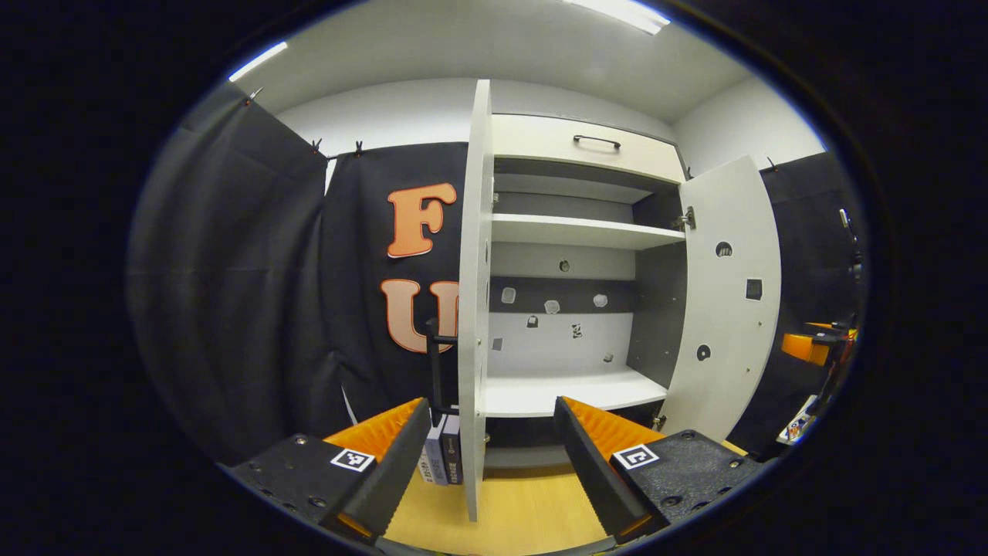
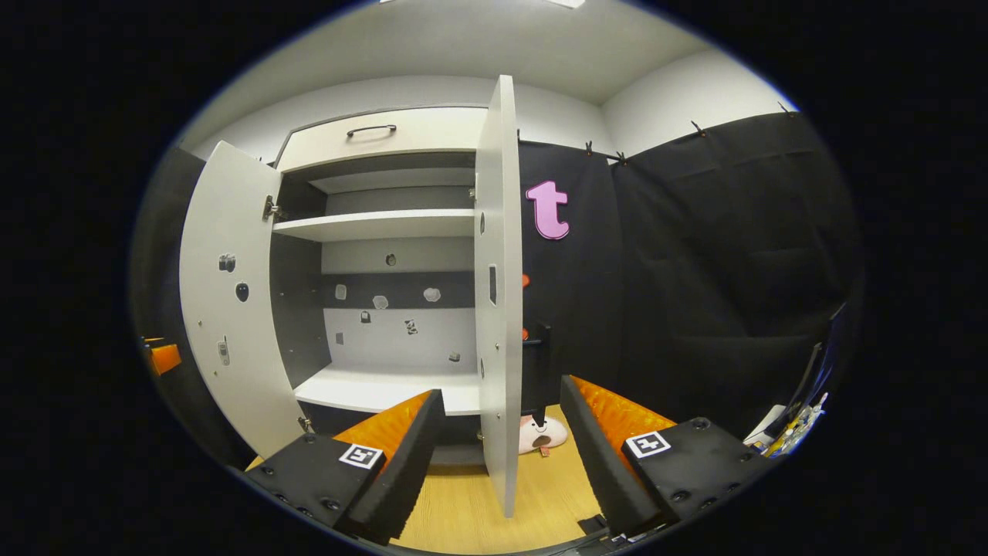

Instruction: Open the right door of the double-door shoe cabinet with the right hand, and open the left door with the left hand.

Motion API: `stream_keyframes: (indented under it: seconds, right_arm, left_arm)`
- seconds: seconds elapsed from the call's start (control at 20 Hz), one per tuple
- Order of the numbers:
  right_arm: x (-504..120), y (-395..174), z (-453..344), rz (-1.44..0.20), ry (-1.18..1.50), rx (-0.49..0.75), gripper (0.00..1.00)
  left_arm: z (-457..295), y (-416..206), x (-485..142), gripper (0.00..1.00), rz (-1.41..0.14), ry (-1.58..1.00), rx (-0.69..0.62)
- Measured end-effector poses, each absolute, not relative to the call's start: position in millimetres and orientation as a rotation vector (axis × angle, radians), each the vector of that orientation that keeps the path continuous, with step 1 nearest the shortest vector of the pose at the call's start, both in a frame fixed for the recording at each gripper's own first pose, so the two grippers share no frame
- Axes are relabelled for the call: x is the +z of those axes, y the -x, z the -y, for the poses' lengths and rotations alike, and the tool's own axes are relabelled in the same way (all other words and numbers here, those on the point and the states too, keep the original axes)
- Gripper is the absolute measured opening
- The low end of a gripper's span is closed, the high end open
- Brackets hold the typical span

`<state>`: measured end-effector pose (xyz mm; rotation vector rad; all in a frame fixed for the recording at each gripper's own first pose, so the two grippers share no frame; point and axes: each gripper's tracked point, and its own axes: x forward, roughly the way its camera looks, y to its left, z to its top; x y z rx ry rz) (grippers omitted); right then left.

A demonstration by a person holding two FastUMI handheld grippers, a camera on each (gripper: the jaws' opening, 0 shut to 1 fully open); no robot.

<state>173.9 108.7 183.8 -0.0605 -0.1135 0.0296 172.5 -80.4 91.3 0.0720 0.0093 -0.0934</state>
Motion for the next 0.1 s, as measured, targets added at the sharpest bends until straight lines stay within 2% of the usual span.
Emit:
stream_keyframes:
  seconds: [0.1]
  right_arm:
    - [187.0,-175.3,-109.4,0.126,0.053,0.027,0.98]
  left_arm:
    - [82.2,-173.9,93.4,0.97,-0.001,-0.072,-0.098]
